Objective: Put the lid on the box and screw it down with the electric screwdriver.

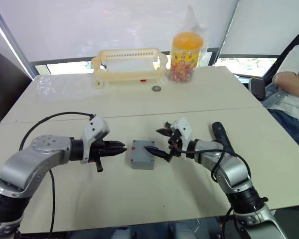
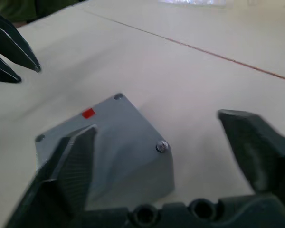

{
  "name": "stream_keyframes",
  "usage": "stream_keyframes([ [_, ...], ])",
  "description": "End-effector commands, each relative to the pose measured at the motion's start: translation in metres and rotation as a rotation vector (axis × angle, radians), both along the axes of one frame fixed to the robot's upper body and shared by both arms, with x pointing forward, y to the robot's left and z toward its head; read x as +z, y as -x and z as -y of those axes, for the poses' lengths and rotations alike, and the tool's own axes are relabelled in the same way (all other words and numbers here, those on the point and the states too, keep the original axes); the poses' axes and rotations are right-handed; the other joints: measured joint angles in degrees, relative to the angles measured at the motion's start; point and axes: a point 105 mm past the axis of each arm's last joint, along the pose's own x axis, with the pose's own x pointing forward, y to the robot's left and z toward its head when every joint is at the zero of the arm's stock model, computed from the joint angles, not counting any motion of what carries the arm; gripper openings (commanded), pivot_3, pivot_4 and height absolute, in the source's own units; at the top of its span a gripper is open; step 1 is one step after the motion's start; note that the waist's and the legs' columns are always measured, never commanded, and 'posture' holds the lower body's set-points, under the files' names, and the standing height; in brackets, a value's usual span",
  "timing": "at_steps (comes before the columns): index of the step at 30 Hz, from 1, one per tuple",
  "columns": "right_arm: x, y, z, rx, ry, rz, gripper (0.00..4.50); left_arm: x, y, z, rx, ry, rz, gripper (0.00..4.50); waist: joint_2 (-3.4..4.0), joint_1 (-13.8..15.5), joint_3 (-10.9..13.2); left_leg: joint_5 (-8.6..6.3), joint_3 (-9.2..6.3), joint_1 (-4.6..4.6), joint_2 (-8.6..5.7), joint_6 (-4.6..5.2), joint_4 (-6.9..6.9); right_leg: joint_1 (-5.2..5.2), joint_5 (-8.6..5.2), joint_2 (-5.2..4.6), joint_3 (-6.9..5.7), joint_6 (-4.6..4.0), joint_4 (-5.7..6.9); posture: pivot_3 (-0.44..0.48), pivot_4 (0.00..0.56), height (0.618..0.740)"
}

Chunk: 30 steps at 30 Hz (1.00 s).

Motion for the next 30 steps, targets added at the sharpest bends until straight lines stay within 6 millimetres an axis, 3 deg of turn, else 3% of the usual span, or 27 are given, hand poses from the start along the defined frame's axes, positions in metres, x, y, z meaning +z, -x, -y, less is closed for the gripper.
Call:
stream_keyframes([
  [1,0.048,0.008,0.007,0.028,-0.074,0.098,4.48,0.013,-0.004,-0.003,-0.013,0.018,0.030,0.70,0.00,0.0,0.0,0.00,0.00,0.00,0.00,0.00,0.00,0.00,0.00,0.00,0.00,0.00,0.00,0.000,0.150,0.740],
  [5,0.075,0.009,0.038,-0.029,-0.082,0.049,4.48,0.019,-0.008,-0.002,-0.052,0.027,0.041,0.70,0.00,0.2,0.0,0.00,-0.01,-0.01,-0.01,0.00,0.00,0.03,0.00,-0.01,-0.02,0.00,-0.04,0.000,0.150,0.740],
  [7,0.083,0.006,0.077,-0.129,0.037,-0.025,4.48,0.026,-0.007,0.002,-0.108,0.040,0.041,0.70,0.05,0.4,0.0,0.00,0.01,0.00,-0.01,0.01,0.00,0.08,0.00,-0.01,-0.04,0.00,-0.09,0.000,0.150,0.740],
  [9,0.088,0.010,0.100,-0.180,0.110,-0.081,4.48,0.030,-0.007,0.005,-0.141,0.049,0.044,0.70,0.03,0.4,0.1,0.00,0.05,-0.07,-0.05,0.01,0.01,0.10,-0.01,-0.06,-0.10,-0.01,-0.20,0.000,0.150,0.740],
  [12,0.085,0.020,0.136,-0.272,0.240,-0.256,4.50,0.031,-0.003,0.012,-0.206,0.035,0.053,1.55,0.01,0.1,0.1,-0.08,0.12,-0.04,-0.04,0.14,-0.02,0.16,-0.01,-0.03,-0.10,-0.01,-0.31,0.000,0.150,0.740],
  [15,0.078,0.027,0.170,-0.425,0.289,-0.482,4.50,0.031,0.005,0.021,-0.283,0.028,0.044,3.03,0.02,-0.3,0.1,-0.13,0.25,0.01,0.02,0.23,-0.04,0.14,-0.02,0.02,-0.05,-0.02,-0.31,0.000,0.150,0.740],
  [18,0.067,0.027,0.189,-0.510,0.300,-0.632,4.50,0.026,0.016,0.028,-0.353,0.001,0.038,4.42,0.02,-0.3,0.1,-0.13,0.32,0.03,0.05,0.24,-0.04,0.12,-0.11,0.04,0.00,-0.18,-0.31,0.000,0.150,0.740],
  [30,0.023,0.030,0.216,-0.605,0.364,-0.941,4.50,0.024,0.026,0.036,-0.360,-0.038,0.097,4.42,0.00,0.0,0.1,-0.13,0.34,-0.02,0.06,0.23,0.00,0.11,-0.03,-0.01,0.02,0.01,-0.36,0.000,0.150,0.740],
])
